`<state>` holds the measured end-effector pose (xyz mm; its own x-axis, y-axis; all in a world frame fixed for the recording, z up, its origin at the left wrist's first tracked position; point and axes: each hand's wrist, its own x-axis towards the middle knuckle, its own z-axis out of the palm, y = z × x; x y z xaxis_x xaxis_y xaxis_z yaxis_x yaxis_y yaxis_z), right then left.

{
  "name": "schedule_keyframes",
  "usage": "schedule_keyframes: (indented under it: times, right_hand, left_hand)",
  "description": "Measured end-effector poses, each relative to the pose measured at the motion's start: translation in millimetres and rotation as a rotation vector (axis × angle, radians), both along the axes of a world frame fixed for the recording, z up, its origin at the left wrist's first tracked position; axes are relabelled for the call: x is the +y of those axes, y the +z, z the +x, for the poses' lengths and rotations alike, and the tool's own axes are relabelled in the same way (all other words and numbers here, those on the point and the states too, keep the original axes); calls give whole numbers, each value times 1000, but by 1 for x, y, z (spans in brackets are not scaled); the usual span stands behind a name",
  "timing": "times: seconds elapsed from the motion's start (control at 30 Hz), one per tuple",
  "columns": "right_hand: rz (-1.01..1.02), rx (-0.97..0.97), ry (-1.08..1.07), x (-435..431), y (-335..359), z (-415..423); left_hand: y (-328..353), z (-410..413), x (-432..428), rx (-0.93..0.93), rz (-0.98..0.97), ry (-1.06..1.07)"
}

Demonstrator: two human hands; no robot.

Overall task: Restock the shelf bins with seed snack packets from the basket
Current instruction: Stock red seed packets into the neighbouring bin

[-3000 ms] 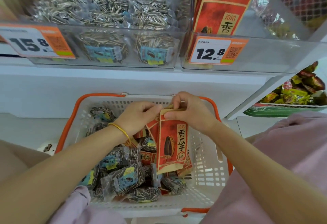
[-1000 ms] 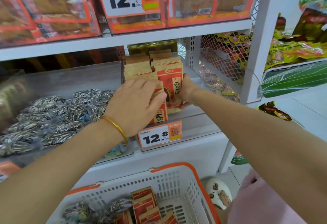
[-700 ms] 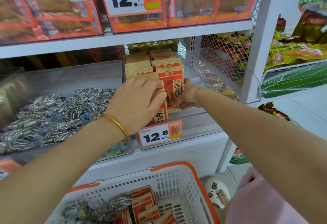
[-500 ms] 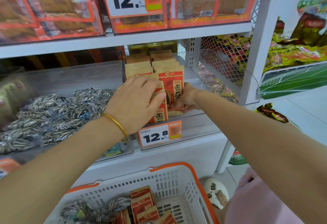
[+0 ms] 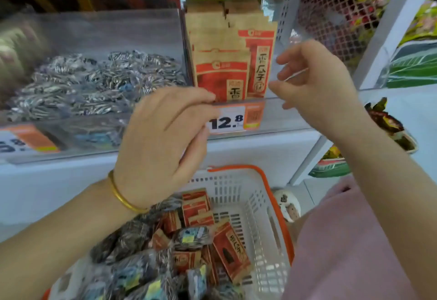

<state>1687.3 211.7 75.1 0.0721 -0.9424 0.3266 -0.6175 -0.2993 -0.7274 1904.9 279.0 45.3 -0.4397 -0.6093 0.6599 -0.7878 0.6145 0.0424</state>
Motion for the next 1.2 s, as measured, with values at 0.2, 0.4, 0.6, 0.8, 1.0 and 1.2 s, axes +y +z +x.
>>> schedule_keyframes:
  times: [0.2, 0.4, 0.6, 0.8, 1.0, 1.2]
  right_hand:
    - [525, 462, 484, 32, -116, 53]
    - [864, 620, 510, 17, -243, 90]
    - [964, 263, 227, 28, -321, 113]
    - [928, 116, -68, 36, -360, 126]
    - [819, 114, -86, 39, -367, 127]
    - [875, 134, -107, 33, -367, 127]
  left_hand:
    - [-99, 50, 39, -292, 409, 60]
    - [-132, 78, 41, -223, 578, 190]
    - [-149, 81, 37, -221, 675, 174]
    - [-153, 88, 33, -196, 739, 220]
    - [-156, 93, 35, -150, 741, 255]
    - [-159, 88, 37, -132, 747, 251]
